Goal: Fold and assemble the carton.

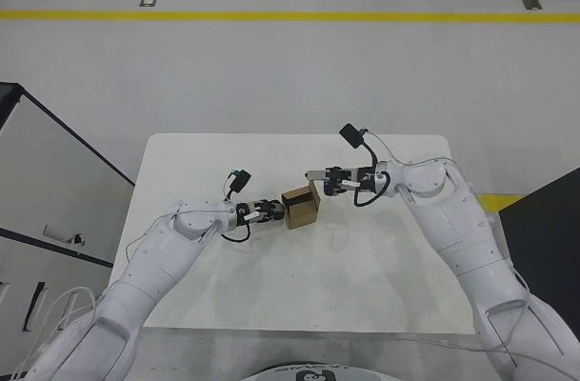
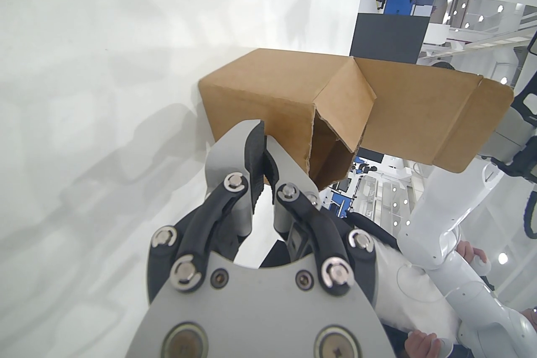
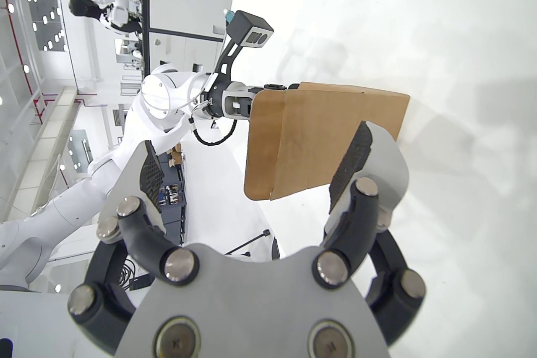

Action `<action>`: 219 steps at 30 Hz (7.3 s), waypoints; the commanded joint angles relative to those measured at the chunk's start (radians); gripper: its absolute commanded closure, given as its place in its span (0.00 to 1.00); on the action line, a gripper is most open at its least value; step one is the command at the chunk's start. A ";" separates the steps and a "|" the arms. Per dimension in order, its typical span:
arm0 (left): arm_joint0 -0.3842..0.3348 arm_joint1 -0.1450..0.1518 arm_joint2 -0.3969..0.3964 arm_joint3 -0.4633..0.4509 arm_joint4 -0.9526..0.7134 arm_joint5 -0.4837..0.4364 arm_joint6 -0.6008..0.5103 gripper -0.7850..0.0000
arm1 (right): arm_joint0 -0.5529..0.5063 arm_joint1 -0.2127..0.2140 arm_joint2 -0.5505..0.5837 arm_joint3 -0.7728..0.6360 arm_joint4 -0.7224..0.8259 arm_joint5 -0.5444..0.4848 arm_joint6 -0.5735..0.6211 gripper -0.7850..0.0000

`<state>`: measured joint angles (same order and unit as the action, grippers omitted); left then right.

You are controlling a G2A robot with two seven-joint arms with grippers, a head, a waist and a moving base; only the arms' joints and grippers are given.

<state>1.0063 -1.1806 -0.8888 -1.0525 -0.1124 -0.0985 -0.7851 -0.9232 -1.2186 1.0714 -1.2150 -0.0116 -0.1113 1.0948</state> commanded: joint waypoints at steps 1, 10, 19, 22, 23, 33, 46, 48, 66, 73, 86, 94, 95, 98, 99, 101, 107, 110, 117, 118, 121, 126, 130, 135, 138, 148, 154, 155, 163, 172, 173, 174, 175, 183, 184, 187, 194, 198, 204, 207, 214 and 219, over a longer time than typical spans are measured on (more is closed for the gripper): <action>0.000 0.000 0.000 0.000 0.000 0.000 0.000 1.00 | 0.016 0.006 0.005 -0.008 -0.008 0.049 0.056 0.00; 0.000 0.000 0.000 0.000 0.000 0.000 0.000 1.00 | 0.088 0.022 -0.019 -0.059 -0.123 0.177 0.235 0.00; 0.000 0.000 0.000 0.000 0.000 0.000 0.000 1.00 | 0.052 0.039 0.057 -0.046 -0.067 0.094 0.189 0.00; 0.000 0.000 0.000 0.000 0.000 0.000 0.000 1.00 | 0.032 0.054 0.097 -0.043 -0.063 0.063 0.220 0.00; 0.000 0.000 0.000 0.000 0.000 0.000 0.000 1.00 | 0.028 0.057 0.100 -0.040 -0.069 0.060 0.224 0.00; 0.000 0.000 0.000 0.000 0.000 0.000 0.000 1.00 | 0.091 0.038 -0.024 0.024 -0.148 0.082 0.190 0.35; 0.000 0.000 0.000 0.000 0.000 0.000 0.000 1.00 | 0.189 -0.002 -0.175 0.068 -0.195 0.083 0.172 0.52; 0.000 0.000 0.000 0.000 0.000 0.000 0.000 1.00 | 0.200 -0.008 -0.195 0.063 -0.213 0.091 0.167 0.55; 0.000 0.000 0.000 0.000 0.000 0.000 0.000 1.00 | 0.284 -0.058 -0.369 0.044 -0.379 0.156 0.162 0.68; 0.000 0.000 0.000 0.000 0.000 0.000 0.000 1.00 | 0.312 -0.084 -0.423 0.046 -0.412 0.169 0.158 0.67; 0.000 0.000 0.000 0.000 0.000 0.000 0.000 1.00 | 0.353 -0.126 -0.504 0.071 -0.494 0.191 0.146 0.69; 0.000 0.000 0.000 0.000 0.000 0.000 0.000 1.00 | 0.368 -0.148 -0.542 0.070 -0.547 0.199 0.164 0.60; 0.000 0.000 0.000 0.000 0.000 0.000 0.000 1.00 | 0.369 -0.150 -0.545 0.071 -0.551 0.201 0.166 0.59; 0.000 0.000 0.000 0.000 0.000 0.000 0.000 1.00 | 0.371 -0.157 -0.549 0.074 -0.557 0.202 0.168 0.60; 0.000 0.000 0.000 0.000 0.000 0.000 0.000 1.00 | 0.372 -0.158 -0.550 0.075 -0.560 0.203 0.168 0.62; 0.000 0.000 0.000 0.000 0.000 0.000 0.000 1.00 | 0.373 -0.161 -0.551 0.077 -0.567 0.205 0.167 0.65; 0.000 0.000 0.000 0.000 0.000 0.000 0.000 1.00 | 0.376 -0.169 -0.556 0.077 -0.599 0.212 0.172 0.73; 0.000 0.000 0.000 0.000 0.000 0.000 0.000 1.00 | 0.375 -0.173 -0.558 0.077 -0.611 0.214 0.176 0.74; 0.000 0.000 0.000 0.000 0.000 0.000 0.000 1.00 | 0.379 -0.186 -0.566 0.091 -0.640 0.215 0.178 0.85; 0.000 0.000 0.000 0.000 0.000 0.000 0.000 1.00 | 0.378 -0.188 -0.567 0.093 -0.642 0.215 0.178 0.84; 0.000 0.000 0.000 0.000 0.000 0.000 0.000 1.00 | 0.379 -0.194 -0.568 0.100 -0.650 0.214 0.177 0.85; 0.000 0.000 0.000 0.000 0.000 0.000 0.000 1.00 | 0.379 -0.201 -0.566 0.111 -0.653 0.210 0.178 0.86; 0.000 0.000 0.000 0.000 0.000 0.000 0.000 1.00 | 0.378 -0.206 -0.563 0.119 -0.659 0.208 0.178 0.76; 0.000 0.000 0.000 0.000 0.000 0.000 0.000 1.00 | 0.375 -0.208 -0.558 0.109 -0.688 0.216 0.176 0.50; 0.000 0.000 0.000 0.000 0.000 0.000 0.000 1.00 | 0.372 -0.207 -0.555 0.098 -0.708 0.222 0.183 0.51; 0.000 0.000 0.000 0.000 0.000 0.000 0.000 1.00 | 0.355 -0.203 -0.536 0.069 -0.768 0.237 0.200 0.60; 0.000 0.000 0.000 0.000 0.000 0.000 0.000 1.00 | 0.349 -0.206 -0.523 0.079 -0.778 0.234 0.196 0.71; 0.000 0.000 0.000 0.000 0.000 0.000 0.000 1.00 | 0.348 -0.207 -0.521 0.081 -0.778 0.232 0.196 0.73; 0.000 0.000 0.000 0.000 0.000 0.000 0.000 1.00 | 0.345 -0.216 -0.515 0.099 -0.785 0.222 0.198 0.71; 0.000 0.000 0.000 0.000 0.000 0.000 0.000 1.00 | 0.343 -0.229 -0.515 0.112 -0.798 0.216 0.198 0.71; 0.000 0.000 0.000 0.000 0.000 0.000 0.000 1.00 | 0.342 -0.230 -0.515 0.115 -0.798 0.215 0.199 0.71; 0.000 0.000 0.000 0.000 0.000 0.000 0.000 1.00 | 0.342 -0.232 -0.514 0.116 -0.798 0.215 0.199 0.71; 0.000 0.000 0.000 0.000 0.000 0.000 0.000 1.00 | 0.342 -0.234 -0.515 0.118 -0.800 0.214 0.199 0.71; 0.000 0.000 0.000 0.000 0.000 0.000 0.000 1.00 | 0.340 -0.247 -0.516 0.137 -0.804 0.206 0.198 0.68; 0.000 0.000 0.000 0.000 0.000 0.000 0.000 1.00 | 0.340 -0.248 -0.516 0.140 -0.805 0.206 0.198 0.68; 0.000 0.000 0.000 0.000 0.000 0.000 0.000 1.00 | 0.340 -0.253 -0.516 0.146 -0.808 0.205 0.198 0.72; 0.000 0.000 0.000 0.000 0.000 0.000 0.000 1.00 | 0.339 -0.261 -0.513 0.157 -0.818 0.201 0.200 0.73; 0.000 0.000 0.000 0.000 0.000 0.000 0.000 1.00 | 0.337 -0.266 -0.510 0.169 -0.821 0.198 0.199 0.72; 0.000 0.000 0.000 0.000 0.000 0.000 0.000 1.00 | 0.335 -0.272 -0.503 0.186 -0.816 0.191 0.202 0.66; 0.000 0.000 0.000 0.000 0.000 0.000 0.000 1.00 | 0.334 -0.275 -0.499 0.190 -0.816 0.187 0.200 0.64; 0.000 0.000 0.000 0.000 0.000 0.000 0.000 1.00 | 0.328 -0.277 -0.484 0.189 -0.819 0.183 0.200 0.55; 0.000 0.000 0.000 0.000 0.000 0.000 0.000 1.00 | 0.322 -0.277 -0.473 0.184 -0.822 0.179 0.203 0.50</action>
<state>1.0063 -1.1806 -0.8888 -1.0525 -0.1124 -0.0985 -0.7851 -0.5996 -1.4953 0.5963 -1.0295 -0.8329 0.0682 1.2980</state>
